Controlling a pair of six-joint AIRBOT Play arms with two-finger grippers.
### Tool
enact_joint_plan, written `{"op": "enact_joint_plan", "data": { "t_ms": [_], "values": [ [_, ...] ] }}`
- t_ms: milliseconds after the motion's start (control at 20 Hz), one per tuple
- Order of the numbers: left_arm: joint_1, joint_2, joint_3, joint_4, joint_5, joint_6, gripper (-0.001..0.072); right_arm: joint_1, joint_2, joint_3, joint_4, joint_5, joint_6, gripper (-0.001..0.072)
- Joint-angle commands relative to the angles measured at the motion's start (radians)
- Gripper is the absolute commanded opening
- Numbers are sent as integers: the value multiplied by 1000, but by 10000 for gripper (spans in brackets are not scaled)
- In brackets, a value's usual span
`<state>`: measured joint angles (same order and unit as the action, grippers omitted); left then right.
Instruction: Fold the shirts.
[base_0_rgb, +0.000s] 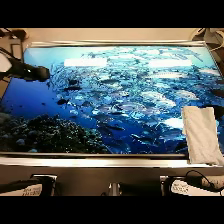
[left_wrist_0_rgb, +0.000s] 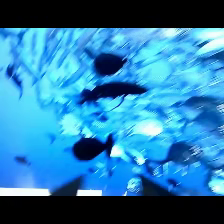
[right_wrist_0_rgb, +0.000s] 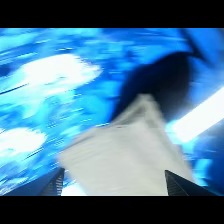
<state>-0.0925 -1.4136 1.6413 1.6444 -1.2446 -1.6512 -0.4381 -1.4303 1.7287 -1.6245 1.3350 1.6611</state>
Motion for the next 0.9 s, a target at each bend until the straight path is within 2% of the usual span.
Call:
{"op": "enact_joint_plan", "data": {
  "t_ms": [0,100,150,250,350,850],
  "values": [
    [-23,-119,-5,84,-235,-42,712,255,-66,45,85,163,-16,686],
    [-34,-82,-159,83,-226,-35,711,281,-138,40,190,314,-17,687],
    [-34,-54,-220,83,-178,-53,711,281,-166,40,213,343,-8,679],
    [-34,-25,-256,83,-103,-105,711,280,-184,40,201,348,-5,679],
    [-33,-24,-247,84,-75,-100,711,280,-182,40,200,360,-8,677],
    [-32,-27,-247,84,-74,-101,712,281,-182,40,200,360,-8,677]
  ]
}}
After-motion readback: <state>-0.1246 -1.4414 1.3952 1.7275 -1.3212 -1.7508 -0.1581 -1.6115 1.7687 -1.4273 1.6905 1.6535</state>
